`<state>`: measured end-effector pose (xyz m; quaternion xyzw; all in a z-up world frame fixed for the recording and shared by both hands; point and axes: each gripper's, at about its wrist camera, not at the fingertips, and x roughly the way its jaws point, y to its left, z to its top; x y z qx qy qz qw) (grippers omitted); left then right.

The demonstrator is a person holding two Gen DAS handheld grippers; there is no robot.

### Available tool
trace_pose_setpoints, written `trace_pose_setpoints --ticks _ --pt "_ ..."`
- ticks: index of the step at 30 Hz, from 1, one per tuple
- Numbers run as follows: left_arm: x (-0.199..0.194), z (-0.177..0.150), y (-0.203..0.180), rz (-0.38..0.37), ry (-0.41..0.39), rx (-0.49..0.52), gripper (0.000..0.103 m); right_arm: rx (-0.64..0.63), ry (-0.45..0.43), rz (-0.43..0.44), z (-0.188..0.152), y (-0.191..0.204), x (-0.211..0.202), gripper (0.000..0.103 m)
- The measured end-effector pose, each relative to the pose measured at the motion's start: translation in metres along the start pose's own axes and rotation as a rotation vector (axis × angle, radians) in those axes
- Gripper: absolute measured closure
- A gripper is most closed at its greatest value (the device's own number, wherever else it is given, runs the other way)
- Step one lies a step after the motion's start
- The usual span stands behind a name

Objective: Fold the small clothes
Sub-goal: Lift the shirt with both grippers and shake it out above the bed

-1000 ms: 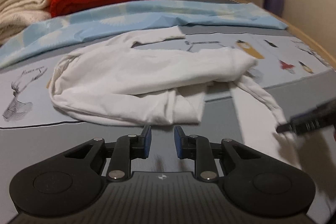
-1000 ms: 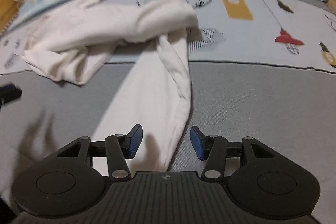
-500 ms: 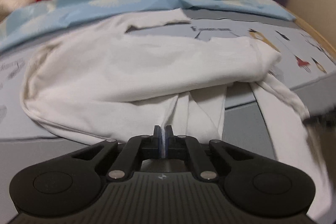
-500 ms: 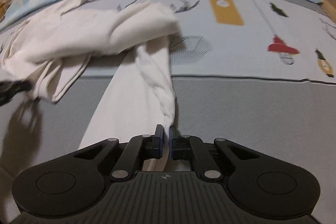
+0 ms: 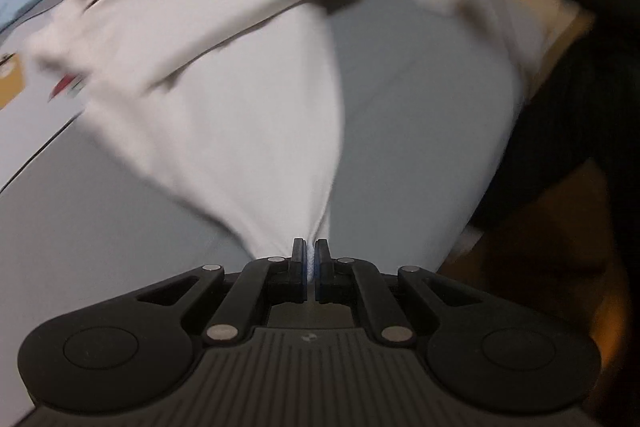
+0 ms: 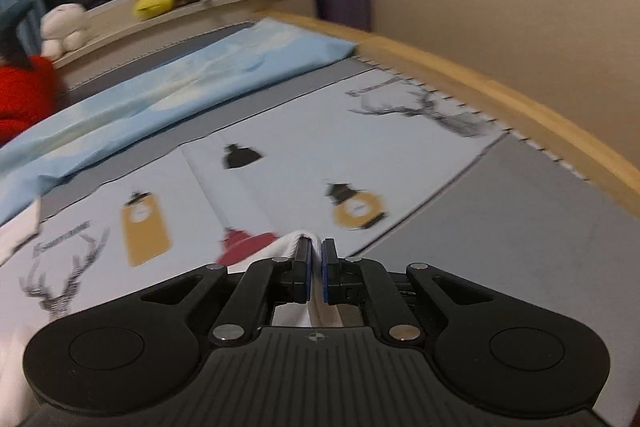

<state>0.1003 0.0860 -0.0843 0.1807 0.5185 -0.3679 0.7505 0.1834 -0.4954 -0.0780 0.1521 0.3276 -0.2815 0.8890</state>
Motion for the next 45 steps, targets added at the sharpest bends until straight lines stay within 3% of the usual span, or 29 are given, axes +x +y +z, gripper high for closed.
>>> trace_pose_setpoints --ticks 2,3,6,8,9,10,12,14,17,21,23,25,27,31,34,35,36,37,38,39,40,43,44,45 --pt "-0.006 -0.012 0.012 -0.019 -0.003 -0.077 0.096 -0.001 0.068 0.007 -0.004 0.001 0.006 0.085" --pt "-0.01 -0.015 0.017 -0.037 -0.021 -0.119 0.095 0.005 0.097 0.015 -0.007 0.003 0.006 0.075" --pt "-0.02 -0.013 0.027 -0.038 -0.09 -0.17 0.082 -0.01 0.093 0.044 -0.014 0.016 -0.008 0.062" --pt "-0.021 -0.007 0.03 -0.018 -0.128 -0.187 0.082 -0.048 0.092 0.126 -0.017 0.034 -0.023 0.059" --pt "-0.021 -0.002 0.033 -0.003 -0.142 -0.195 0.082 -0.071 0.109 0.186 -0.021 0.045 -0.029 0.052" --pt "-0.019 0.004 0.034 0.016 -0.159 -0.204 0.081 -0.094 0.144 0.257 -0.026 0.057 -0.033 0.044" --pt "-0.018 0.016 0.038 0.047 -0.179 -0.222 0.079 -0.136 0.241 0.402 -0.04 0.079 -0.034 0.039" --pt "-0.019 0.032 0.043 0.085 -0.188 -0.228 0.077 -0.185 0.321 0.464 -0.058 0.1 -0.032 0.039" --pt "-0.009 0.057 0.05 0.161 -0.209 -0.258 0.063 -0.253 0.395 0.465 -0.078 0.122 -0.022 0.039" --pt "0.01 0.094 0.059 0.247 -0.239 -0.324 0.058 -0.306 0.449 0.456 -0.091 0.141 -0.009 0.039" --pt "0.02 0.108 0.066 0.288 -0.238 -0.352 0.057 -0.373 0.461 0.446 -0.096 0.152 -0.004 0.052" --pt "0.032 0.119 0.074 0.326 -0.237 -0.373 0.057 -0.469 0.437 0.428 -0.098 0.166 -0.002 0.074" --pt "0.043 0.128 0.087 0.368 -0.232 -0.415 0.057 -0.543 0.4 0.401 -0.094 0.178 -0.004 0.09" --pt "0.064 0.141 0.118 0.421 -0.238 -0.532 0.054 -0.551 0.347 0.408 -0.067 0.187 -0.004 0.093" --pt "0.082 0.15 0.137 0.398 -0.21 -0.577 0.053 -0.586 0.283 0.426 -0.045 0.202 -0.009 0.094" --pt "0.087 0.152 0.139 0.399 -0.198 -0.568 0.06 -0.583 0.257 0.442 -0.037 0.207 -0.011 0.094" --pt "0.09 0.154 0.141 0.409 -0.177 -0.553 0.073 -0.572 0.227 0.462 -0.026 0.215 -0.014 0.094" --pt "0.09 0.155 0.145 0.415 -0.147 -0.545 0.095 -0.562 0.198 0.476 -0.017 0.222 -0.017 0.094" --pt "0.087 0.154 0.148 0.412 -0.145 -0.555 0.096 -0.55 0.16 0.49 -0.009 0.228 -0.021 0.094" --pt "0.078 0.151 0.153 0.413 -0.173 -0.58 0.096 -0.529 0.109 0.508 0.0 0.235 -0.027 0.094" --pt "0.063 0.148 0.161 0.454 -0.233 -0.619 0.097 -0.489 0.029 0.532 0.009 0.239 -0.036 0.103" --pt "0.013 0.131 0.181 0.592 -0.447 -0.745 0.096 -0.349 -0.321 0.599 0.021 0.241 -0.066 0.103" --pt "0.006 0.126 0.186 0.606 -0.449 -0.776 0.093 -0.345 -0.366 0.578 0.021 0.245 -0.069 0.101" --pt "0.005 0.124 0.189 0.58 -0.415 -0.79 0.092 -0.374 -0.354 0.538 0.019 0.253 -0.065 0.092"
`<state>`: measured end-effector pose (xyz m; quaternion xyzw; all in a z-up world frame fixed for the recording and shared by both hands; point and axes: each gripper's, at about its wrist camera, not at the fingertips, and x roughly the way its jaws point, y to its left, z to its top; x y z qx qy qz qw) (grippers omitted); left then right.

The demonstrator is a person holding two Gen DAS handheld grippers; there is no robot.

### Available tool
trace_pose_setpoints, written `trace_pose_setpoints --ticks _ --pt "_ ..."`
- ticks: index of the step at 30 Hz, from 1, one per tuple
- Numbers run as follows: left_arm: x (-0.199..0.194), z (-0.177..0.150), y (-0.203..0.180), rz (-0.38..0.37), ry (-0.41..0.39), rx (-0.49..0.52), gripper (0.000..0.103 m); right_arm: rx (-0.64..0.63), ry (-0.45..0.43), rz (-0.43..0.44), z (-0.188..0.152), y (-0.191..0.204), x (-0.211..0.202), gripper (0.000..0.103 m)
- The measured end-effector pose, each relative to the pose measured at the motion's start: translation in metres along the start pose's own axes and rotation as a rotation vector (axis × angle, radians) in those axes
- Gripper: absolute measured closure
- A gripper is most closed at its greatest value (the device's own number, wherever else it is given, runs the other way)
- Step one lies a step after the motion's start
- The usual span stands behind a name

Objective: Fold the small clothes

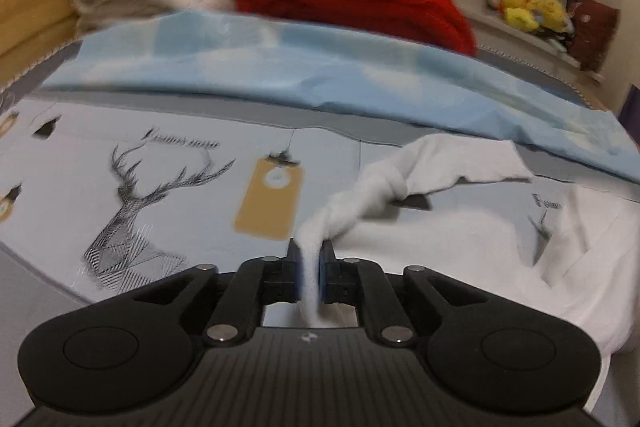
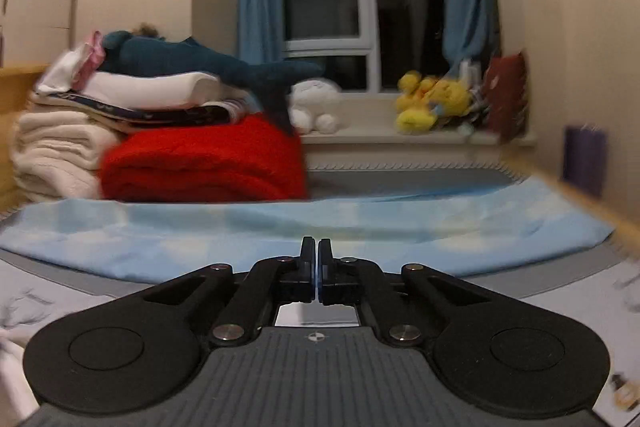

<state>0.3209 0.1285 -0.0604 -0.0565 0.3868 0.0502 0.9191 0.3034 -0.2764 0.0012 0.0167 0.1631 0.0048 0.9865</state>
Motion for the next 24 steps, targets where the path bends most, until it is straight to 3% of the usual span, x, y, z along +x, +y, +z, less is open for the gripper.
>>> trace_pose_setpoints --ticks 1,2,5,10,12,14,17,20,24 --pt "0.003 -0.002 0.001 -0.035 0.067 0.007 0.084 -0.024 0.066 -0.002 -0.003 0.003 0.007 0.081" --pt "0.004 -0.005 0.0 -0.057 0.116 0.025 0.074 -0.036 0.14 0.013 -0.009 0.005 0.013 0.079" --pt "-0.008 -0.014 -0.014 -0.053 0.12 0.135 0.064 -0.03 0.298 0.113 -0.029 0.007 0.019 0.079" --pt "-0.013 -0.021 -0.009 -0.14 0.228 0.13 0.063 -0.135 0.556 0.481 -0.053 0.014 0.003 0.079" --pt "-0.008 -0.026 -0.004 -0.182 0.313 0.107 0.063 -0.208 0.68 0.566 -0.072 0.016 -0.004 0.078" --pt "-0.002 -0.036 -0.001 -0.22 0.405 0.108 0.062 -0.283 0.763 0.572 -0.096 0.02 -0.01 0.078" --pt "-0.001 -0.058 -0.003 -0.236 0.494 0.139 0.057 -0.368 0.827 0.472 -0.12 0.02 -0.004 0.078" --pt "-0.002 -0.081 -0.013 -0.239 0.557 0.201 0.051 -0.305 0.807 0.345 -0.117 0.006 0.009 0.072" --pt "-0.004 -0.109 -0.029 -0.264 0.617 0.311 0.048 -0.175 0.808 0.337 -0.111 -0.001 0.028 0.071"
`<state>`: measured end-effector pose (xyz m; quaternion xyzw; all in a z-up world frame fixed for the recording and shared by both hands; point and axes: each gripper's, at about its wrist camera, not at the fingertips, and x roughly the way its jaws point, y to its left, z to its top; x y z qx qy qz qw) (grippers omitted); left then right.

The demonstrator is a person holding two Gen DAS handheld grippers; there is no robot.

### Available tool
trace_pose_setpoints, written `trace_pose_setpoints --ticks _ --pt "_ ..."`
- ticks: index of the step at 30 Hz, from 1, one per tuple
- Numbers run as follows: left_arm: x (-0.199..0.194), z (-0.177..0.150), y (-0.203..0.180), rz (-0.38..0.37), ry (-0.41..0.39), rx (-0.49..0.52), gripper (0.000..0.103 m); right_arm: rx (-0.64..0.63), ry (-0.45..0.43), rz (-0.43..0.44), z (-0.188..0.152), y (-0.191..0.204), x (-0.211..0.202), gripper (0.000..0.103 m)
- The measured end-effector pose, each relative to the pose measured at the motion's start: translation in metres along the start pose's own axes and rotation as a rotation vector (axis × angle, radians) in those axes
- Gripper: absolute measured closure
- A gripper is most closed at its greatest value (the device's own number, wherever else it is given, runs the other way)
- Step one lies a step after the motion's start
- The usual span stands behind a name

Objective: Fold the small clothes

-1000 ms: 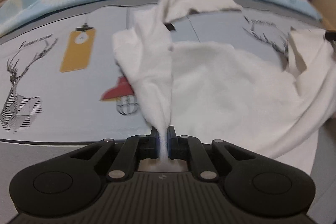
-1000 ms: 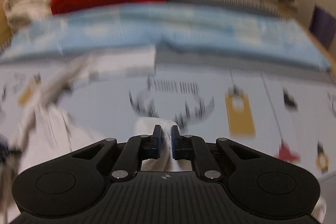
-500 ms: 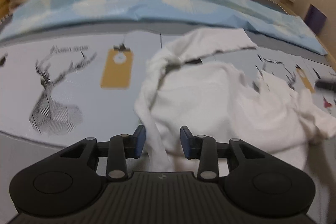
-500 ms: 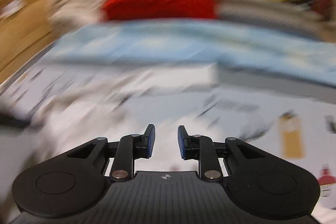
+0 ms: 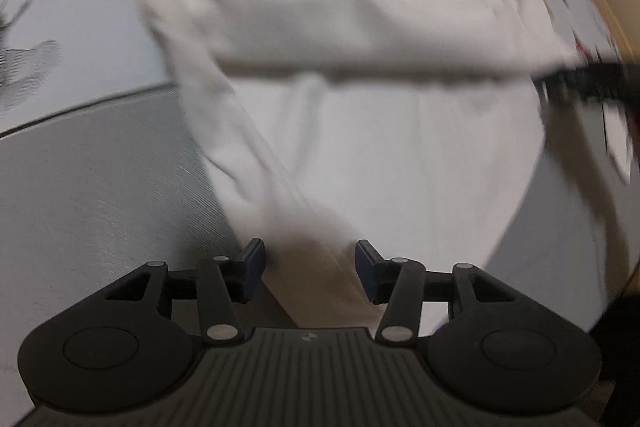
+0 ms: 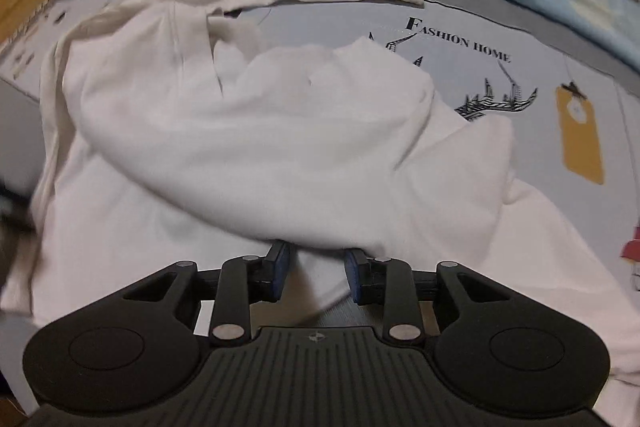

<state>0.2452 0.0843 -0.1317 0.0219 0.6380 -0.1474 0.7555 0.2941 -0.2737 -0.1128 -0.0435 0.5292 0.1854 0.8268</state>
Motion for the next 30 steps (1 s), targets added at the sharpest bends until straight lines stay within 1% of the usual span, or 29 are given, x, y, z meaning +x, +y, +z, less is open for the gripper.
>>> trace_pose_setpoints --ticks 3,4,5,6,7,8,9,11,12,13,14,15,16,17,18,19,20,21,22,23,24,26,27,28,29,30 --pt "0.008 -0.011 -0.011 0.044 0.014 0.078 0.05 0.028 0.004 -0.01 0.004 -0.003 0.011 0.072" --pt "0.008 -0.013 -0.012 0.057 0.011 0.095 0.064 0.063 -0.003 -0.007 0.007 -0.004 0.013 0.084" --pt "0.006 -0.014 -0.012 0.068 0.01 0.109 0.093 0.105 -0.019 0.003 0.007 -0.001 0.013 0.101" --pt "0.004 -0.015 -0.011 0.073 0.008 0.118 0.097 0.16 -0.045 0.022 0.014 -0.006 0.01 0.103" --pt "0.0 -0.015 -0.009 0.062 0.002 0.112 0.097 0.199 -0.072 0.029 0.019 -0.007 0.014 0.103" --pt "-0.004 -0.015 -0.006 0.049 -0.013 0.104 0.098 0.237 -0.11 0.024 0.022 -0.01 0.007 0.103" --pt "-0.008 -0.015 -0.003 0.054 -0.029 0.099 0.098 0.277 -0.162 0.014 0.028 -0.012 -0.001 0.103" --pt "-0.017 -0.017 0.003 0.123 -0.063 0.103 0.098 0.36 -0.31 -0.009 0.036 -0.018 -0.018 0.103" --pt "-0.022 -0.017 0.007 0.159 -0.08 0.095 0.098 0.391 -0.402 -0.042 0.037 -0.02 -0.026 0.103" --pt "-0.026 -0.017 0.015 0.19 -0.098 0.069 0.098 0.395 -0.445 -0.076 0.038 -0.021 -0.026 0.103" --pt "-0.029 -0.017 0.021 0.194 -0.108 0.039 0.098 0.39 -0.454 -0.116 0.039 -0.019 -0.025 0.102" --pt "-0.031 -0.018 0.028 0.187 -0.114 0.004 0.097 0.384 -0.43 -0.145 0.039 -0.018 -0.02 0.1" --pt "-0.032 -0.018 0.03 0.179 -0.12 -0.014 0.097 0.38 -0.387 -0.141 0.038 -0.017 -0.013 0.098" --pt "-0.034 -0.018 0.031 0.167 -0.124 -0.019 0.096 0.373 -0.334 -0.109 0.037 -0.016 -0.006 0.096" --pt "-0.035 -0.02 0.032 0.151 -0.124 -0.021 0.095 0.353 -0.275 -0.056 0.035 -0.014 0.0 0.092" --pt "-0.035 -0.019 0.03 0.135 -0.116 -0.018 0.09 0.316 -0.204 0.005 0.033 -0.011 0.008 0.089" --pt "-0.036 -0.014 0.029 0.121 -0.104 -0.007 0.079 0.265 -0.128 0.056 0.028 -0.006 0.015 0.088" --pt "-0.036 -0.015 0.027 0.113 -0.095 0.008 0.072 0.202 -0.055 0.09 0.021 0.002 0.022 0.083" --pt "-0.037 -0.013 0.027 0.106 -0.087 0.021 0.064 0.153 -0.015 0.101 0.014 0.009 0.026 0.071" --pt "-0.036 -0.009 0.029 0.098 -0.078 0.031 0.063 0.109 0.015 0.097 0.008 0.016 0.029 0.064" --pt "-0.035 -0.013 0.028 0.09 -0.066 0.043 0.063 0.063 0.042 0.078 0.002 0.023 0.032 0.054" --pt "-0.028 -0.017 0.025 0.09 -0.038 0.074 0.064 0.008 0.057 0.026 -0.008 0.033 0.033 0.055" --pt "-0.024 -0.018 0.022 0.095 -0.024 0.087 0.064 -0.011 0.049 0.011 -0.011 0.036 0.033 0.065" --pt "-0.019 -0.021 0.021 0.107 -0.012 0.098 0.075 0.001 0.033 0.006 -0.012 0.035 0.029 0.096" --pt "-0.016 -0.023 0.021 0.125 -0.006 0.105 0.093 0.04 0.02 0.016 -0.012 0.033 0.024 0.099" --pt "-0.015 -0.024 0.021 0.138 -0.008 0.106 0.097 0.079 0.004 0.025 -0.015 0.028 0.014 0.099"
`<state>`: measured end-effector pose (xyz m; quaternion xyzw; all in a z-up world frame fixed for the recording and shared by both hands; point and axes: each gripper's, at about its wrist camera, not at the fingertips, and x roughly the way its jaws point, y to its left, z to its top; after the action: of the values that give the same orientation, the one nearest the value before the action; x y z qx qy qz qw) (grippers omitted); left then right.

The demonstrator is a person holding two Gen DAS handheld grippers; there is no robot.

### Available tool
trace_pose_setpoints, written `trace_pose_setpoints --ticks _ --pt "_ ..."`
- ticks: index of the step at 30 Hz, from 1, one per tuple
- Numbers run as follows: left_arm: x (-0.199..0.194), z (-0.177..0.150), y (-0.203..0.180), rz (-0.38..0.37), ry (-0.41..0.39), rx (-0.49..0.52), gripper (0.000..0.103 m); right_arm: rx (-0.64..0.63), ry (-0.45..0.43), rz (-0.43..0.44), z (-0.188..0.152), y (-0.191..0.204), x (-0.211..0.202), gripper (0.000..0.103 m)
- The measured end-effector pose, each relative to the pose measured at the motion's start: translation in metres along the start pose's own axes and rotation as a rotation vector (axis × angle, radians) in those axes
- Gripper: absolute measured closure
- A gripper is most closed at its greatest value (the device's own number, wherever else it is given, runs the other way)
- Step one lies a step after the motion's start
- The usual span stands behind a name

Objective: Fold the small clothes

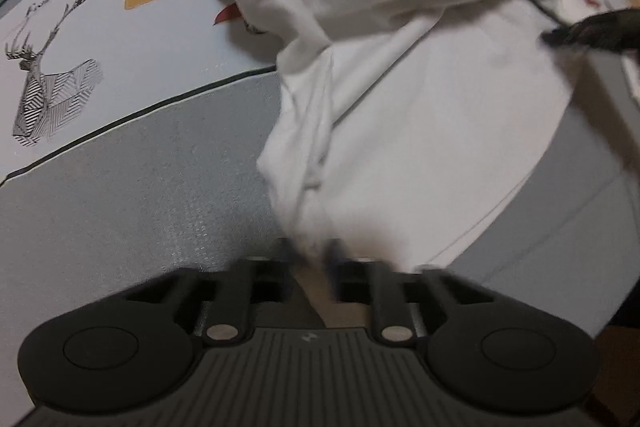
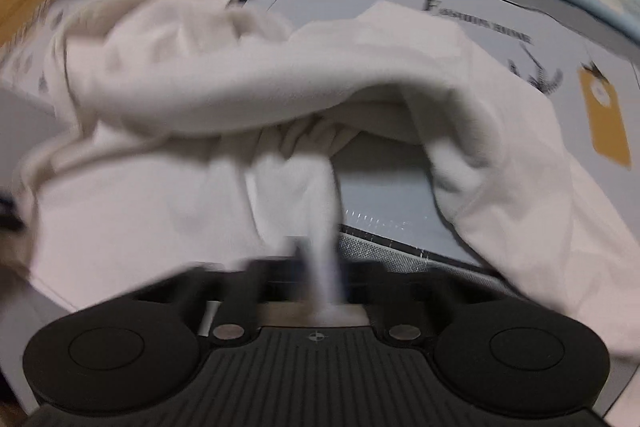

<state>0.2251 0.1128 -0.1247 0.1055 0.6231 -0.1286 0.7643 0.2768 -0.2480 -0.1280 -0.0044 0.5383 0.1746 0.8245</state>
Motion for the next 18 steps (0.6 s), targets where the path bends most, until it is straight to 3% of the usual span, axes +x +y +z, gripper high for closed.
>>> trace_pose_setpoints --ticks 3,5,7,9,11,14,16,18 --pt "-0.02 -0.002 0.012 -0.068 -0.097 -0.085 0.102 0.03 -0.107 0.021 0.006 -0.004 -0.044 0.1" --pt "-0.051 -0.006 0.02 -0.124 -0.178 -0.157 0.102 0.022 -0.168 -0.03 0.013 -0.005 -0.084 0.1" --pt "-0.082 -0.009 0.015 -0.143 -0.24 -0.14 0.102 0.01 -0.23 -0.088 0.011 -0.002 -0.133 0.1" --pt "-0.105 -0.016 -0.001 -0.131 -0.251 -0.073 0.102 -0.044 -0.252 -0.132 -0.004 0.008 -0.175 0.1" --pt "-0.119 -0.03 -0.018 -0.103 -0.235 0.026 0.102 -0.131 -0.203 -0.115 -0.029 0.023 -0.194 0.1" --pt "-0.112 -0.056 -0.031 -0.061 -0.165 0.116 0.102 -0.295 -0.022 0.003 -0.081 0.042 -0.184 0.098" --pt "-0.09 -0.071 -0.026 -0.07 -0.099 0.073 0.101 -0.312 0.106 0.072 -0.114 0.038 -0.161 0.097" --pt "-0.064 -0.083 -0.011 -0.118 -0.041 -0.067 0.099 -0.183 0.132 0.059 -0.131 0.017 -0.137 0.095"
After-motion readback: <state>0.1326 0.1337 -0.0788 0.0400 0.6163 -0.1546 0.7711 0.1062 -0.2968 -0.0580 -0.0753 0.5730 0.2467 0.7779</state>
